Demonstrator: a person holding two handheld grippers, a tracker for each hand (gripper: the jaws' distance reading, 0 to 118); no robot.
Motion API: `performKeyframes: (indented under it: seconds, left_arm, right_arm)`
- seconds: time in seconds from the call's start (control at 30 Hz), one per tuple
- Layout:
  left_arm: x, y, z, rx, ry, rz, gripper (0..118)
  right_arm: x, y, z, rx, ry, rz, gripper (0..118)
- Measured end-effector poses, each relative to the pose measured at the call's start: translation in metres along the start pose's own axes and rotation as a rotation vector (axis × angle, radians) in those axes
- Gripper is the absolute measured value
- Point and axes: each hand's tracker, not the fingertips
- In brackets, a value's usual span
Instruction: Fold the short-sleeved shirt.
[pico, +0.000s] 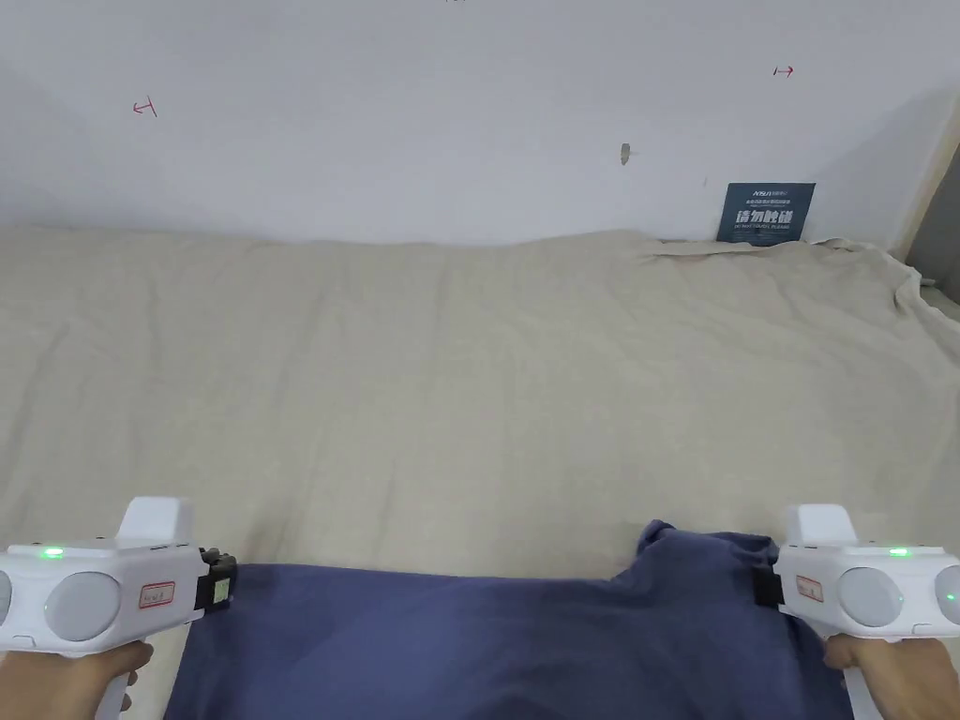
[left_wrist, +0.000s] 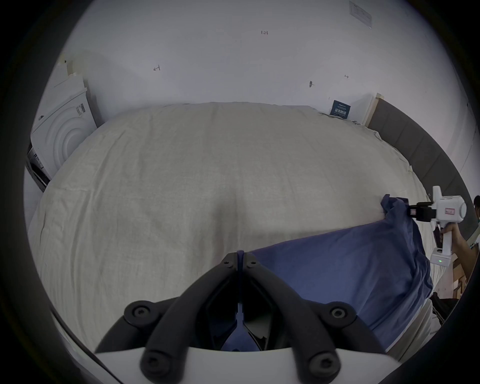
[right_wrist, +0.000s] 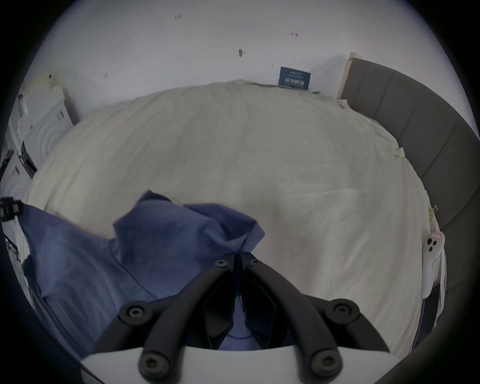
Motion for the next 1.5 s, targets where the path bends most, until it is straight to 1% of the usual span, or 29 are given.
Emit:
performKeyframes:
  seconds: [0.03,0.13,0.37,0.53,0.67,0.87,0.93,0.97,1.03,1.1,1.27,1.3,1.5]
  left_arm:
    - [-0.002,-0.001,0.001,0.002,0.005,0.006,0]
    - [-0.003,-0.005,0.01,0.011,0.016,0.026,0]
    - [-0.016,-0.02,0.042,0.029,0.034,0.076,0]
    - [-0.027,-0.039,0.06,0.038,0.039,0.073,0]
    - [-0.02,-0.069,0.089,0.038,0.033,0.07,0]
    - [-0.027,-0.107,0.103,0.019,0.035,0.064,0]
    - [-0.038,-0.123,0.106,0.014,0.028,0.075,0]
    - [-0.038,-0.129,0.107,0.011,0.028,0.078,0]
    - [-0.025,-0.146,0.123,0.008,0.031,0.081,0]
    - [-0.023,-0.16,0.123,-0.007,0.036,0.081,0]
    - [-0.028,-0.194,0.104,-0.072,0.059,0.071,0]
    - [-0.021,-0.199,0.11,-0.078,0.064,0.065,0]
    - [-0.019,-0.216,0.089,-0.13,0.097,0.037,0]
  right_arm:
    - [0.005,0.002,0.007,0.02,0.017,0.003,3]
    - [0.004,0.002,0.046,0.076,0.058,0.007,3]
    - [0.01,-0.019,0.14,0.173,0.167,-0.038,3]
    - [0.014,-0.053,0.188,0.21,0.2,-0.082,3]
    - [0.013,-0.081,0.212,0.208,0.225,-0.091,3]
    - [0.015,-0.129,0.229,0.173,0.232,-0.118,3]
    - [0.014,-0.146,0.232,0.157,0.221,-0.127,3]
    - [0.015,-0.152,0.23,0.145,0.207,-0.117,3]
    - [0.014,-0.167,0.228,0.117,0.194,-0.12,3]
    - [0.016,-0.181,0.222,0.086,0.193,-0.14,3]
    - [0.014,-0.211,0.198,0.009,0.135,-0.164,3]
    - [0.014,-0.216,0.192,-0.004,0.125,-0.169,3]
    - [0.016,-0.235,0.163,-0.061,0.072,-0.207,3]
